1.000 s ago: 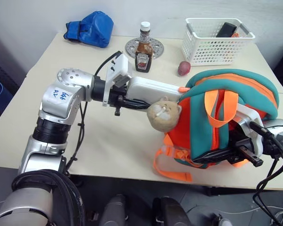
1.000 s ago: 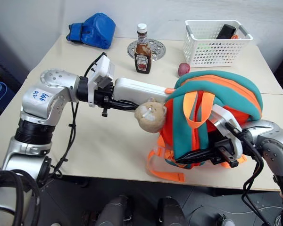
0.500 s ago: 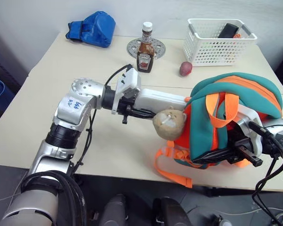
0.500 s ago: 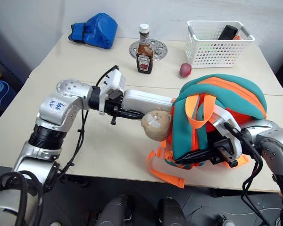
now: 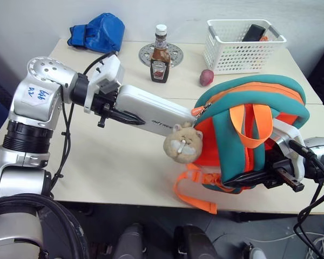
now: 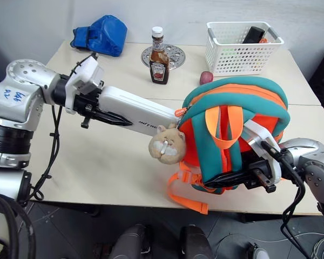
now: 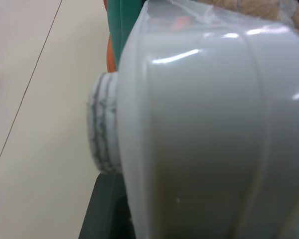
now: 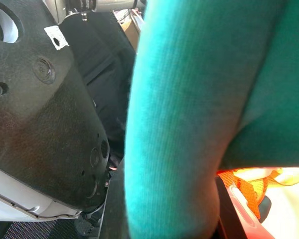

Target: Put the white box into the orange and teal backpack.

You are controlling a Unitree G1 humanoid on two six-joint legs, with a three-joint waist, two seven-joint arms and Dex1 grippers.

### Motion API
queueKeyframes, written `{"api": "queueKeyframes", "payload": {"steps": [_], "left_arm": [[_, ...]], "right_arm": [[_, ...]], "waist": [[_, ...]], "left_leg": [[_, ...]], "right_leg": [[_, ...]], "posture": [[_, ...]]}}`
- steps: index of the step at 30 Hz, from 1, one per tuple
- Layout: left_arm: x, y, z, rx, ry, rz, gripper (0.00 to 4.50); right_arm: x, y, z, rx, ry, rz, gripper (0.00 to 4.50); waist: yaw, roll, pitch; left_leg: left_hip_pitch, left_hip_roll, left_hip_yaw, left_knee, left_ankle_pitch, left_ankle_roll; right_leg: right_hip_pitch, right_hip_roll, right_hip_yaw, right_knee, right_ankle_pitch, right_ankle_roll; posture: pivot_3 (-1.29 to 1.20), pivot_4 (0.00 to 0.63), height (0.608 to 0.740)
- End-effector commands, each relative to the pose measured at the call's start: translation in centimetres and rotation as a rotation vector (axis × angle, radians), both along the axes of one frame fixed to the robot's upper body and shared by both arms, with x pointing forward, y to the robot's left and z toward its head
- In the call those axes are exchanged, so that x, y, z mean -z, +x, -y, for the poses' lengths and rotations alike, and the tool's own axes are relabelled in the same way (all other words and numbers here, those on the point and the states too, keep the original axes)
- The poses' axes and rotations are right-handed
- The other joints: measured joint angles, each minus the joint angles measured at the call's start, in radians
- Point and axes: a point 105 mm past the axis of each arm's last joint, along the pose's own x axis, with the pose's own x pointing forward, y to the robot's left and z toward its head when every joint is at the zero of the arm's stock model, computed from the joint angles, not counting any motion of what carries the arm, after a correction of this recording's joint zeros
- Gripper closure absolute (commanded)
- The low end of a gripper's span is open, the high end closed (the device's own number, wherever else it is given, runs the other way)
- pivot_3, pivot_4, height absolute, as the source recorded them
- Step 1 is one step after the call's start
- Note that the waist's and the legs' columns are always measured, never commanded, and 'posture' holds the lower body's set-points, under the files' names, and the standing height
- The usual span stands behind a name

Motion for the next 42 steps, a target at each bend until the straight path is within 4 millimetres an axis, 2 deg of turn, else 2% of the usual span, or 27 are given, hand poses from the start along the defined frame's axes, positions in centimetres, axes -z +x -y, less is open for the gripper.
{"api": "queueKeyframes", "payload": {"steps": [1, 7, 13, 16, 19, 24, 30, 32, 36, 42], "left_arm": [[0.0, -0.3, 1.0, 0.030, -0.013, 0.037, 3.18], [-0.6, 0.7, 4.2, -0.005, -0.178, 0.097, 3.18], [-1.4, 0.6, 5.1, -0.034, -0.357, 0.071, 3.18], [-0.4, 0.1, 5.2, -0.022, -0.359, 0.021, 3.18], [2.3, -0.9, 6.4, 0.047, -0.282, -0.047, 3.18], [4.5, -0.4, 7.4, 0.099, -0.173, -0.085, 3.18], [2.1, 0.2, 8.0, 0.143, -0.257, -0.055, 3.18], [0.8, 0.8, 7.3, 0.111, -0.308, -0.031, 3.18], [-0.4, 1.1, 5.5, 0.064, -0.347, -0.022, 3.18], [-1.7, 1.4, 0.2, -0.065, -0.337, 0.016, 3.18]], "right_arm": [[-0.6, -0.3, -0.1, -0.005, 0.019, 0.028, 4.48], [-0.7, -0.3, 0.0, -0.005, 0.017, 0.031, 4.48], [-0.7, -0.4, 0.1, -0.003, 0.015, 0.032, 4.48], [-0.7, -0.3, 0.1, 0.000, 0.014, 0.031, 4.48], [-0.6, -0.2, 0.2, -0.005, 0.005, 0.033, 4.48], [-0.7, -0.2, 0.2, -0.023, -0.005, 0.041, 4.48], [-0.8, -0.7, 0.4, -0.044, -0.014, 0.037, 4.48], [-0.7, -0.7, 0.5, -0.038, -0.016, 0.038, 4.48], [-0.6, -0.8, 0.5, -0.030, -0.014, 0.040, 4.48], [-0.5, -0.9, 0.7, -0.009, -0.015, 0.036, 4.48]], "waist": [[0.000, 0.000, 0.000], [0.004, 0.000, 0.000], [0.003, 0.000, 0.000], [0.000, 0.000, 0.000], [0.002, 0.000, 0.000], [0.009, 0.000, 0.000], [0.012, 0.000, 0.000], [0.012, 0.000, 0.000], [0.010, 0.000, 0.000], [-0.004, 0.000, 0.000]], "left_leg": [[0.000, 0.000, 0.000, 0.000, 0.000, 0.000], [0.000, 0.000, 0.000, 0.001, 0.000, 0.000], [0.000, 0.000, 0.000, 0.001, 0.001, -0.002], [0.000, 0.000, 0.000, 0.001, 0.002, -0.003], [0.000, 0.000, 0.000, 0.001, 0.002, -0.003], [0.000, -0.001, 0.000, 0.002, 0.002, -0.003], [0.000, -0.001, 0.000, 0.001, 0.002, -0.003], [0.000, -0.001, 0.000, 0.001, 0.002, -0.003], [0.000, 0.000, 0.000, 0.002, 0.002, -0.003], [0.001, 0.000, 0.000, 0.001, 0.002, -0.004]], "right_leg": [[0.000, 0.000, 0.000, 0.000, 0.000, 0.000], [0.000, 0.000, 0.000, 0.001, 0.000, 0.000], [0.000, 0.000, 0.000, 0.001, 0.000, 0.000], [0.000, 0.000, 0.000, 0.001, 0.000, 0.000], [0.000, 0.000, 0.000, 0.002, 0.000, 0.000], [0.001, 0.000, 0.000, 0.001, 0.000, 0.000], [0.001, 0.000, 0.000, 0.001, 0.000, 0.000], [0.001, 0.000, 0.000, 0.001, 0.000, 0.000], [0.000, 0.000, 0.000, 0.001, 0.000, 0.000], [0.000, 0.001, 0.000, 0.002, 0.000, 0.000]], "posture": [[0.00, 0.150, 0.740], [0.00, 0.150, 0.740], [0.00, 0.150, 0.740], [0.00, 0.150, 0.740], [0.00, 0.150, 0.740], [0.00, 0.150, 0.740], [0.00, 0.150, 0.740], [0.00, 0.150, 0.740], [0.00, 0.150, 0.740], [0.00, 0.150, 0.740]]}}
